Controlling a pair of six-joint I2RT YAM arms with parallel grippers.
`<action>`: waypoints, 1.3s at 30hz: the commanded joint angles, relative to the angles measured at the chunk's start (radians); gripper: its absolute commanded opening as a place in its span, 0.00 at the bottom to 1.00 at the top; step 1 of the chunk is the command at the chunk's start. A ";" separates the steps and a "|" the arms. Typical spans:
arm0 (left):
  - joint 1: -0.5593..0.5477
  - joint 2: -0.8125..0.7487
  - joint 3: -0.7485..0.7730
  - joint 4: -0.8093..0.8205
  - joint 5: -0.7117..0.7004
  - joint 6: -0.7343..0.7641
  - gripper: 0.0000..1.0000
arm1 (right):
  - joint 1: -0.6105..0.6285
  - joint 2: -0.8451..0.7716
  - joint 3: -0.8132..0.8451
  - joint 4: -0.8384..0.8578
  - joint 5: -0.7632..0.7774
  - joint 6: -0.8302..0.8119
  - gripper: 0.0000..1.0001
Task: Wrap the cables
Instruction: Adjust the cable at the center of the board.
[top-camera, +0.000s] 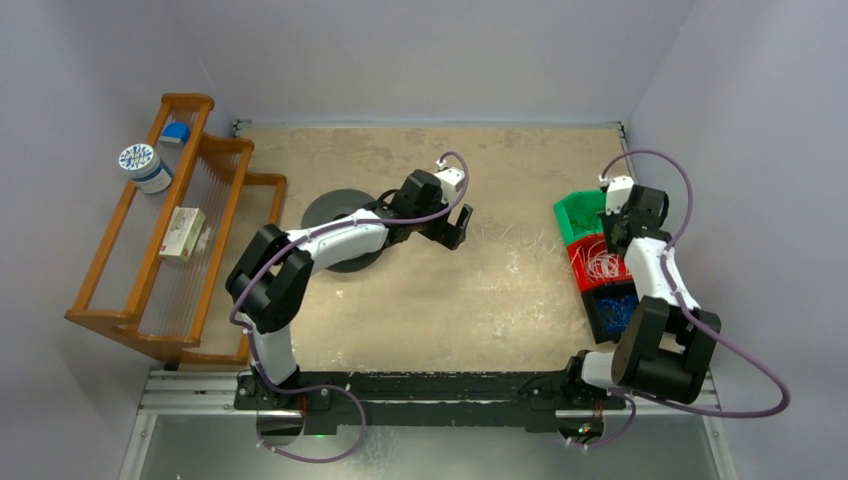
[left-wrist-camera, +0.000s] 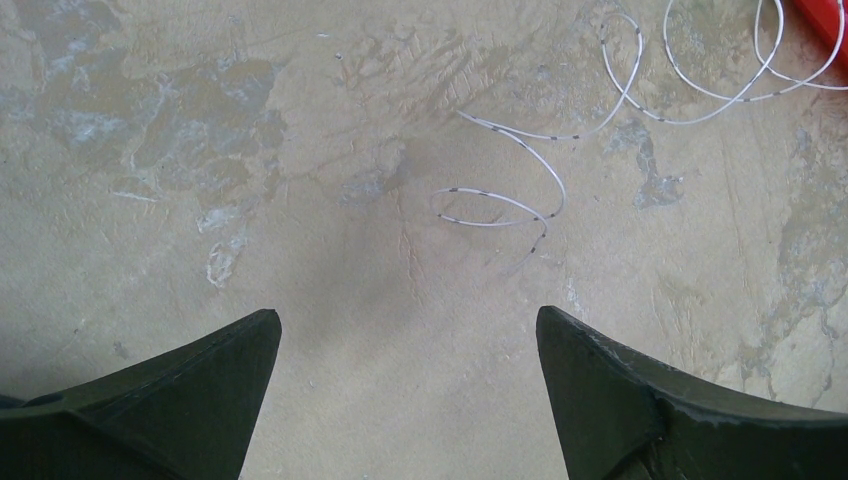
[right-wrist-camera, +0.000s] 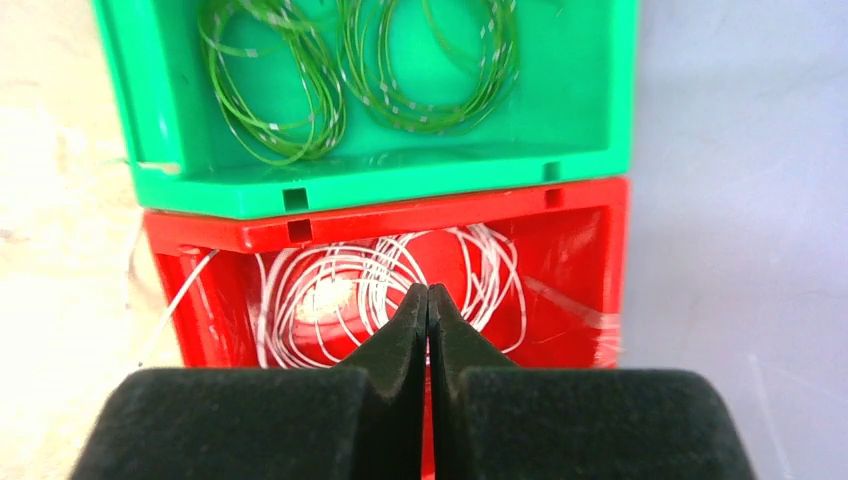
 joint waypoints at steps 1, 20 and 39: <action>-0.005 0.008 0.010 0.038 0.012 -0.002 0.97 | 0.005 -0.077 0.124 -0.095 -0.083 0.022 0.00; 0.175 -0.081 0.130 -0.047 -0.127 0.077 0.99 | 0.570 0.213 0.896 -0.324 -0.032 0.173 0.00; -0.013 -0.042 0.162 -0.033 -0.184 0.058 0.99 | 0.494 0.073 0.636 -0.075 0.034 0.205 0.50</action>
